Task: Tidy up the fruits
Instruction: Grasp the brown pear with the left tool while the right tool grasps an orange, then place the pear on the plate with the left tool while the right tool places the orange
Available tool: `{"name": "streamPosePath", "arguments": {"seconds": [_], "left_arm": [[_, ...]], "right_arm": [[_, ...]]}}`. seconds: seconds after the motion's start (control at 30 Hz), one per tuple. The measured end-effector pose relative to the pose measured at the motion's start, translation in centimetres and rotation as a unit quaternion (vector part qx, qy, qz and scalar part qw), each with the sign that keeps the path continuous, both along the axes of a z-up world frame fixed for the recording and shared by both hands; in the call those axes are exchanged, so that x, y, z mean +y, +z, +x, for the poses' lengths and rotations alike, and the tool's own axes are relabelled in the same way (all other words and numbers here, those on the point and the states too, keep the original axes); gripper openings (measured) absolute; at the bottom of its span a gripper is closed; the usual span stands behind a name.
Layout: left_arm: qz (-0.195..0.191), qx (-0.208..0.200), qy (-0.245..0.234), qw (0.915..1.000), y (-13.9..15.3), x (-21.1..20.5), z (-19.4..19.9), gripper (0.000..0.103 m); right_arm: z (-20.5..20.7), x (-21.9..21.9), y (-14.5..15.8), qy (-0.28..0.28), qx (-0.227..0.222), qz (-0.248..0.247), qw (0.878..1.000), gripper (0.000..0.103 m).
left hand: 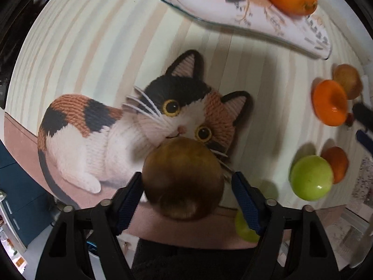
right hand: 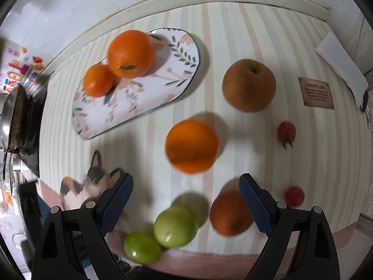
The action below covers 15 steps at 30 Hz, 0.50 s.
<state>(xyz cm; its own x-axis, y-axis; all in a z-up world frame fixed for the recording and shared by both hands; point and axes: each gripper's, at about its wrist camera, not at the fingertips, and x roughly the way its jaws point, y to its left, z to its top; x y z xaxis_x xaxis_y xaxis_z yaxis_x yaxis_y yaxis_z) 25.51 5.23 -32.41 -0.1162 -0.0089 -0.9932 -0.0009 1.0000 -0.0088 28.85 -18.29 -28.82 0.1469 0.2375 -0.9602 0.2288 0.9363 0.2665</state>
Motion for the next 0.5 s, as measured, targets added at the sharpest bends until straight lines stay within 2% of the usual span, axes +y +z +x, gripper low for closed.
{"name": "streamPosePath", "arguments": {"seconds": [0.1, 0.23, 0.27, 0.3, 0.37, 0.5], "left_arm": [[0.005, -0.028, 0.006, 0.9996, 0.3, 0.0, -0.1, 0.062], [0.02, -0.036, 0.021, 0.9989, 0.5, 1.2, 0.1, 0.062], [0.02, -0.034, 0.025, 0.9989, 0.5, 1.5, 0.2, 0.063], [0.017, -0.032, 0.029, 0.9989, 0.5, 1.8, 0.2, 0.063], [0.017, -0.03, 0.031, 0.9989, 0.4, 1.9, 0.7, 0.063], [0.022, -0.029, 0.034, 0.9988, 0.5, 1.7, 0.7, 0.063]], "right_arm": [[1.5, 0.0, -1.6, 0.003, 0.013, -0.006, 1.0, 0.094], [3.0, 0.6, -3.6, 0.019, 0.026, -0.017, 0.999, 0.091], [3.2, 0.7, -4.1, 0.023, 0.029, -0.019, 0.999, 0.087], [3.5, 0.9, -4.8, 0.027, 0.036, -0.02, 0.999, 0.076], [3.7, 1.1, -5.3, 0.03, 0.037, -0.007, 0.999, 0.066], [3.4, 2.0, -5.3, 0.05, 0.035, -0.013, 0.998, 0.066]]}}
